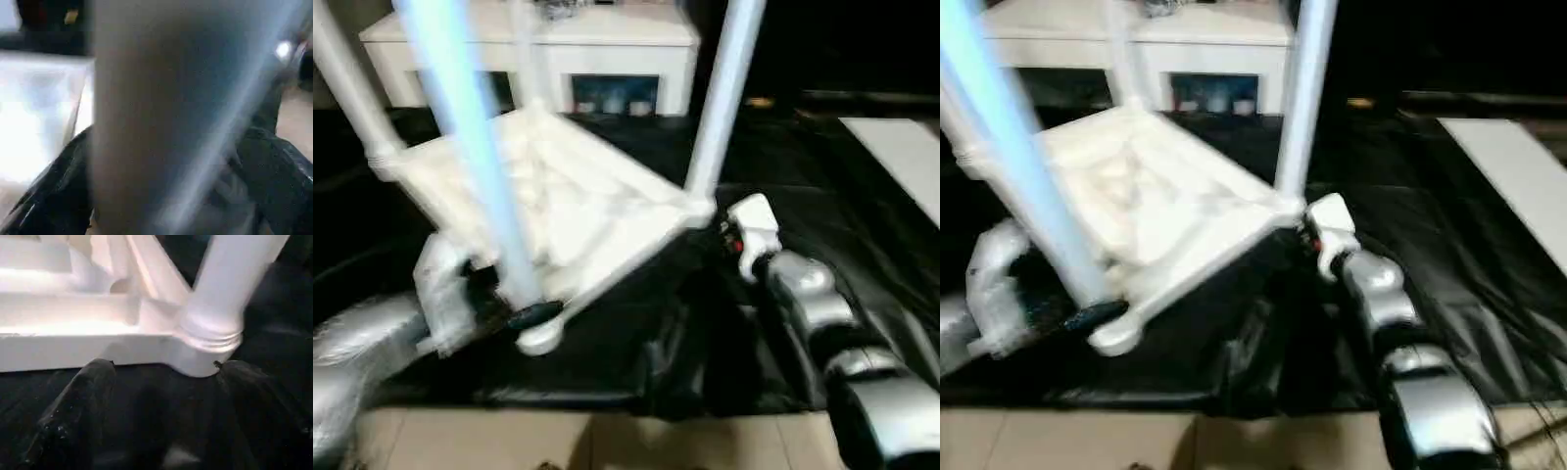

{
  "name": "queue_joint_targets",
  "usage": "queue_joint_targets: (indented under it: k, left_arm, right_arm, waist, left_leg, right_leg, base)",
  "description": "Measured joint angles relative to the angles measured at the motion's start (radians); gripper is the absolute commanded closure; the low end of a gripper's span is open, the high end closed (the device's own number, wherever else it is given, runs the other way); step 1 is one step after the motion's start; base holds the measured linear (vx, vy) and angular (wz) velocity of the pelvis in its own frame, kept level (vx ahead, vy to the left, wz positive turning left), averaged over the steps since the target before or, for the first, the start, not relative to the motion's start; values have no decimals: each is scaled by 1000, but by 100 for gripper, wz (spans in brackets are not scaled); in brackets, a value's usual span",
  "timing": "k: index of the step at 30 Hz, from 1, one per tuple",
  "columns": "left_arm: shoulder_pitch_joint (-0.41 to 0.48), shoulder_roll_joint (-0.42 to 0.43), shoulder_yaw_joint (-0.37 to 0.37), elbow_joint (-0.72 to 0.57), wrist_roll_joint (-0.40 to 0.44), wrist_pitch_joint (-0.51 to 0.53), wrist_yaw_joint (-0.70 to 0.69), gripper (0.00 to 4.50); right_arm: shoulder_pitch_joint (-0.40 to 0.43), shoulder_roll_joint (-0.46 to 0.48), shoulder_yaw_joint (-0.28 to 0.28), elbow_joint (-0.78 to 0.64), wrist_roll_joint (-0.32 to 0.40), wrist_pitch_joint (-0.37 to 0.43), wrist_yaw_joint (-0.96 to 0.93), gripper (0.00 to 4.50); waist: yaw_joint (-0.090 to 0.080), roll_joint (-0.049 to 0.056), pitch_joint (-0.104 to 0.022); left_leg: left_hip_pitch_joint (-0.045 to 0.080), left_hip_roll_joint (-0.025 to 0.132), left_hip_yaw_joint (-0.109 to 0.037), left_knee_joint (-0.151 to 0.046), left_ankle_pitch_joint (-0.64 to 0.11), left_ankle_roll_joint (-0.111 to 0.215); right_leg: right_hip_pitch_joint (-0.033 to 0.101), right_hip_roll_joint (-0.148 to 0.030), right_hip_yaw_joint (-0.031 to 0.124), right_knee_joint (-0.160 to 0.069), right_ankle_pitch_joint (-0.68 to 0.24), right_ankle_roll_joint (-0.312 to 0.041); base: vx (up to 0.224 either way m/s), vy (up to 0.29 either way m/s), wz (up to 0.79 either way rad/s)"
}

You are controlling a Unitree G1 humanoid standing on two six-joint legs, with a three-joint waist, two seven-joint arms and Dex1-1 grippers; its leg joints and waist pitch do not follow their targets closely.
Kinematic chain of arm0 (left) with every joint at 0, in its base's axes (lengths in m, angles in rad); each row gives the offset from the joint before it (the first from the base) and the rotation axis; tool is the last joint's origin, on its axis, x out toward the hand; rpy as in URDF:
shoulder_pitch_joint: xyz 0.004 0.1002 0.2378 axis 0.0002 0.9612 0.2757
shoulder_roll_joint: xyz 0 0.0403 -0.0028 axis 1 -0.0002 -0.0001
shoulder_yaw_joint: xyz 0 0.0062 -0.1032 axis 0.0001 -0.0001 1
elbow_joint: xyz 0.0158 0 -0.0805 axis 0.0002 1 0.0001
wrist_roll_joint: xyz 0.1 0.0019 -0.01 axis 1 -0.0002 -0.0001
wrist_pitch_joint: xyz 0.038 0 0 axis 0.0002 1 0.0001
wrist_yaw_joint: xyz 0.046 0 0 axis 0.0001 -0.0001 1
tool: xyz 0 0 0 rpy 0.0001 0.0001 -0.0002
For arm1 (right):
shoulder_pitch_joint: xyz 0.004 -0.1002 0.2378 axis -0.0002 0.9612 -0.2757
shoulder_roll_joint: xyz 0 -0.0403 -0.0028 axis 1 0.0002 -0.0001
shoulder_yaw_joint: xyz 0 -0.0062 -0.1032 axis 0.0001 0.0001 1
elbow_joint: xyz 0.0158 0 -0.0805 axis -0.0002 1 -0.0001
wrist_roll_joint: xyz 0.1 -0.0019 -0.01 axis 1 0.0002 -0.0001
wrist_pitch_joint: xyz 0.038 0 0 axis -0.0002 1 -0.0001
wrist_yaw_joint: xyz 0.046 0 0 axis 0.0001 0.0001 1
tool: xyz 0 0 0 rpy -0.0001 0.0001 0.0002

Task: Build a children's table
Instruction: Rotate table base

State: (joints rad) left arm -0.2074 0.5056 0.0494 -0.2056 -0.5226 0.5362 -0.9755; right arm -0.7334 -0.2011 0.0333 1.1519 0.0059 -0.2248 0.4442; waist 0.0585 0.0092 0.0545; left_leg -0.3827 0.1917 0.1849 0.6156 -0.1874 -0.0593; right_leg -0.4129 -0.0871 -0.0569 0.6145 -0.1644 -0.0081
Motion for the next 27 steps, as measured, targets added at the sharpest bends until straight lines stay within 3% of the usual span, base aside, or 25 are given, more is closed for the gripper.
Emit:
queue_joint_targets:
  k: [2,4,7,10,21,27]
  left_arm:
    - [-87,-54,-86,1,12,-5,0,4]
    - [-135,-88,-143,28,40,-12,6,4]
    - [-180,-131,-203,58,61,-38,-15,4]
    - [-229,-171,-240,125,99,-78,-32,4]
    - [-394,-311,-306,453,289,-306,113,4]
    - [-426,-375,-315,541,325,-371,145,4]
  right_arm:
    - [0,72,23,11,-19,11,-29,70]
    - [11,92,45,34,-36,22,-41,70]
    - [8,99,53,33,-44,23,-44,70]
    - [8,103,51,31,-43,27,-45,70]
    - [13,108,25,17,-37,25,-45,70]
    - [32,88,9,-13,-12,17,-3,70]
  waist:
    - [-1,2,1]
    - [-14,4,1]
    - [-28,4,1]
    - [-29,4,0]
    - [-28,5,1]
    - [-27,8,1]
  left_leg:
    - [0,0,2,0,0,0]
    - [-1,-1,3,1,0,0]
    - [0,-1,5,1,0,0]
    - [0,0,4,1,0,0]
    - [0,0,4,1,0,0]
    - [-1,1,4,1,0,0]
  right_leg:
    - [0,-2,0,0,1,-1]
    - [-1,-3,0,-1,1,-2]
    - [-1,-3,1,-1,1,-1]
    - [-2,-1,1,0,1,-1]
    - [-2,-2,0,-1,3,-3]
    - [-2,-2,-1,-2,3,-4]
  base:
    - [0,0,0]
    - [0,0,0]
    - [0,0,0]
    - [0,0,0]
    - [0,0,0]
    - [0,0,0]
